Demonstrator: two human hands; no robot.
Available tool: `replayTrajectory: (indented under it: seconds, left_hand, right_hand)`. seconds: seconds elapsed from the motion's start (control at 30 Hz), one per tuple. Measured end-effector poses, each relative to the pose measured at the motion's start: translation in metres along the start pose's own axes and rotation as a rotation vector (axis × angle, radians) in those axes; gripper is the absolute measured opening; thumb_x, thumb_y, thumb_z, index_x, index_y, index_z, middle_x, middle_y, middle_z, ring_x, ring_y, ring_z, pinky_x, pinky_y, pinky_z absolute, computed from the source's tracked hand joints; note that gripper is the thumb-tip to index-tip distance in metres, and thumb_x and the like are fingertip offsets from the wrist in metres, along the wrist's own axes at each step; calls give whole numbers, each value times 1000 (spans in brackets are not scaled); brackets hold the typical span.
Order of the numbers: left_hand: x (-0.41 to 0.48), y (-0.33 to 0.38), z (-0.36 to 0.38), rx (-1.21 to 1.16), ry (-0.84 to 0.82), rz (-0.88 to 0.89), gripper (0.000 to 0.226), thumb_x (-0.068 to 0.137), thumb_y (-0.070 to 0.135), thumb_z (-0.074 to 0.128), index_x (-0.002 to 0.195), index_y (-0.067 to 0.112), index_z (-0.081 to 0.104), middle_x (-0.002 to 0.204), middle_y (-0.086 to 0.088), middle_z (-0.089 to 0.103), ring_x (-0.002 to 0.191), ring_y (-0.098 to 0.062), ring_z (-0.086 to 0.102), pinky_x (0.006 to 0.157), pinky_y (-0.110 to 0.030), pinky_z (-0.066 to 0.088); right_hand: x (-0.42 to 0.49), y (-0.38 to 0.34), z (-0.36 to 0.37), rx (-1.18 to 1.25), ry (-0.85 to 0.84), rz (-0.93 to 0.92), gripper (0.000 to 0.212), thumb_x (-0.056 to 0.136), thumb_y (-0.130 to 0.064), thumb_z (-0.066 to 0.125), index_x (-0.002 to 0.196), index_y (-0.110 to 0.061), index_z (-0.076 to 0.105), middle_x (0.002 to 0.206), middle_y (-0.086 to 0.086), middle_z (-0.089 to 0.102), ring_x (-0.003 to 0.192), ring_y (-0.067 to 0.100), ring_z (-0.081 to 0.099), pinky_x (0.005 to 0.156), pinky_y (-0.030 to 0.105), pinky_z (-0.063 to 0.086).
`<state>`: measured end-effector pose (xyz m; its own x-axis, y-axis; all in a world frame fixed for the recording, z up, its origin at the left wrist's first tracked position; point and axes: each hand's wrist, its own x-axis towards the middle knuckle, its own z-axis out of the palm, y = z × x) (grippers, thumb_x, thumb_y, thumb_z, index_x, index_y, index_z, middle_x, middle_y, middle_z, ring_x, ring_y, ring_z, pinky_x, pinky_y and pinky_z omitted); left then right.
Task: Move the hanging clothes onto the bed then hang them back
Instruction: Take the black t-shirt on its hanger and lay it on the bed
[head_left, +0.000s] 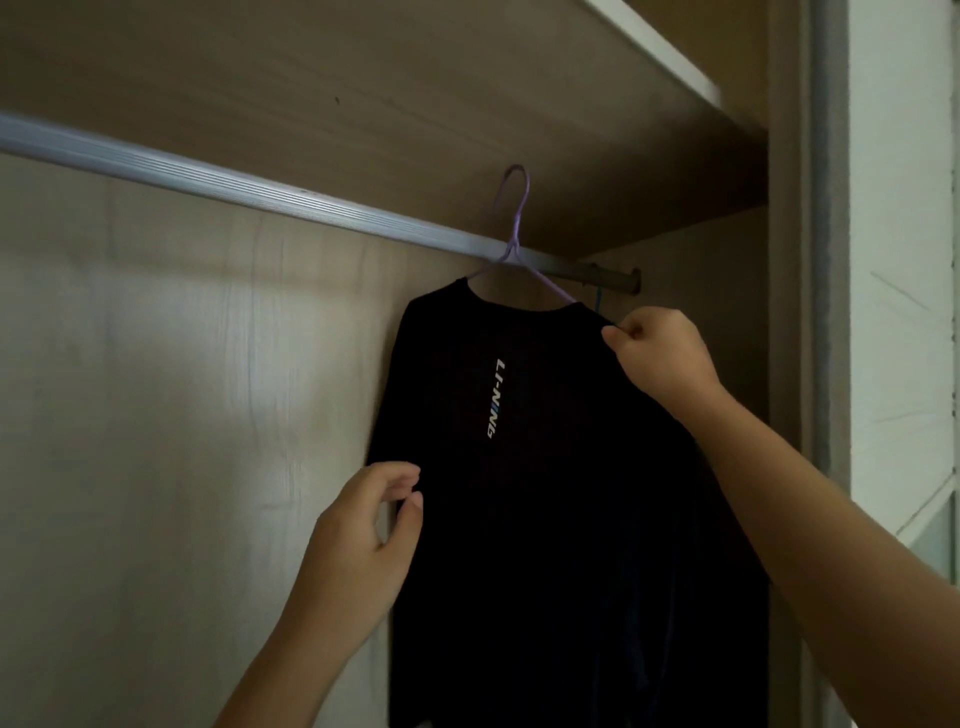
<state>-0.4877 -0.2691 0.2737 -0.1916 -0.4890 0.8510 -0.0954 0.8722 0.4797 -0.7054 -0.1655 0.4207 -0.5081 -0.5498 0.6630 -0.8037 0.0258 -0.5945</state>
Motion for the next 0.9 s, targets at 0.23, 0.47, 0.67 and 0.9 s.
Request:
replayTrajectory:
  seconds: [0.23,0.47,0.67,0.9]
  left_hand:
    - [-4,0,22,-19,-10,46,27,87,12,55,109,26,55,102,27,51,98,22,47,81,7,32]
    - [-24,-11,32,41,30,24,54,80,37,46,124,5,48,123,-17,53,115,-32,49,95,-40,40]
    - [-59,-24,69,44,-152,84,57,83,39,38,120,-3,50,117,-27,54,110,-30,42,94,-41,36]
    - [-124,10,124,-41,-431,220,41,90,35,49,106,-2,57,99,-22,60,89,-39,58,80,-55,45]
  right_hand:
    - [-68,23,-5,-160,49,-96,17,91,-26,53,89,-12,62,72,5,60,65,22,58,58,33,44]
    - [-150,85,-25,-189,-34,-20,23,87,-26,59,66,-32,55,58,-10,58,60,6,56,56,22,40]
    - [-239,118,-62,-259,16,144,25,80,-28,63,58,-30,52,52,-15,57,54,3,52,51,12,35]
    - [-367,116,-140,-277,229,379,20,80,-15,68,64,-23,59,51,-8,56,48,4,48,48,8,34]
